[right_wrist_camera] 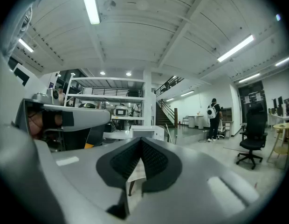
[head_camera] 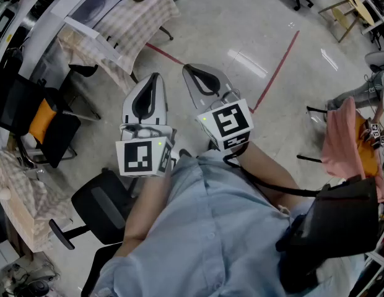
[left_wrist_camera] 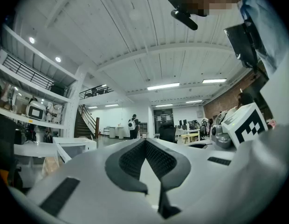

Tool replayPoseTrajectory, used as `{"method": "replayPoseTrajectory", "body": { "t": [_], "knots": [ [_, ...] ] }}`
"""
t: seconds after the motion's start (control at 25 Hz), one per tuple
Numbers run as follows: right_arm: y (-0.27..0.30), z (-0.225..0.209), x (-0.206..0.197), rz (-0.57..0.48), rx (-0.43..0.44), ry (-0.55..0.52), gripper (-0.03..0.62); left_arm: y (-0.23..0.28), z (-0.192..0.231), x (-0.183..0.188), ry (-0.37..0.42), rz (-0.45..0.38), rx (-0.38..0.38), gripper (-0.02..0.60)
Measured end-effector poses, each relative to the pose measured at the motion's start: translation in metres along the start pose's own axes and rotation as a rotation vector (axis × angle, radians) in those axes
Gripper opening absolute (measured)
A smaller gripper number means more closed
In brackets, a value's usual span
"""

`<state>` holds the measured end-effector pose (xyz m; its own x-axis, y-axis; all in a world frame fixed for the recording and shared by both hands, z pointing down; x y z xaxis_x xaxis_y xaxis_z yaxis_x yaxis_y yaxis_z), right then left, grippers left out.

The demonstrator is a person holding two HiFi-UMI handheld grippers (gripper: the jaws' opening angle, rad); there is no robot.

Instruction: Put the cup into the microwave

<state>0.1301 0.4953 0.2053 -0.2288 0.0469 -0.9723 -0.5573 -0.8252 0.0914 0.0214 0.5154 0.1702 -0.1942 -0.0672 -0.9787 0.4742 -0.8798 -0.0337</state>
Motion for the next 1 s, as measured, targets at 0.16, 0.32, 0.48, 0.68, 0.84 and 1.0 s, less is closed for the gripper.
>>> {"method": "replayPoseTrajectory", "body": {
  "t": [0.16, 0.32, 0.48, 0.68, 0.84, 1.0],
  "knots": [
    [-0.001, -0.006, -0.003, -0.002, 0.0, -0.003, 0.0, 0.006, -0.004, -0.001, -0.003, -0.002, -0.001, 0.005],
    [-0.006, -0.012, -0.006, -0.001, 0.003, 0.021, 0.002, 0.008, -0.012, -0.006, 0.003, 0.015, 0.002, 0.005],
    [-0.012, -0.025, -0.013, -0.01, 0.0, 0.03, 0.002, 0.016, -0.023, -0.01, 0.01, 0.027, -0.002, 0.005],
    [-0.023, -0.046, -0.022, -0.015, -0.01, 0.05, 0.002, 0.03, -0.045, -0.02, 0.018, 0.052, -0.009, 0.005],
    [-0.031, -0.066, -0.031, -0.017, 0.004, 0.061, 0.002, 0.045, -0.065, -0.023, 0.034, 0.053, -0.006, 0.005],
    [-0.034, -0.074, -0.046, -0.006, 0.031, 0.082, 0.002, 0.052, -0.078, -0.033, 0.05, 0.059, -0.004, 0.005]
  ]
}}
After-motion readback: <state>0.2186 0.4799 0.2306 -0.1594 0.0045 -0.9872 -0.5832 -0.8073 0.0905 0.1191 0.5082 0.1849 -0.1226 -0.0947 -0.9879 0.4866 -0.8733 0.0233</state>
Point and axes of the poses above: the fingertips, and each gripper's own axes: y forward along the fingers, z to its left, x out of its top, the point moved 5 cm from there along -y, backward along the fingers, and after that the axes turned 12 degrees about -y, right-handed, at the moved point
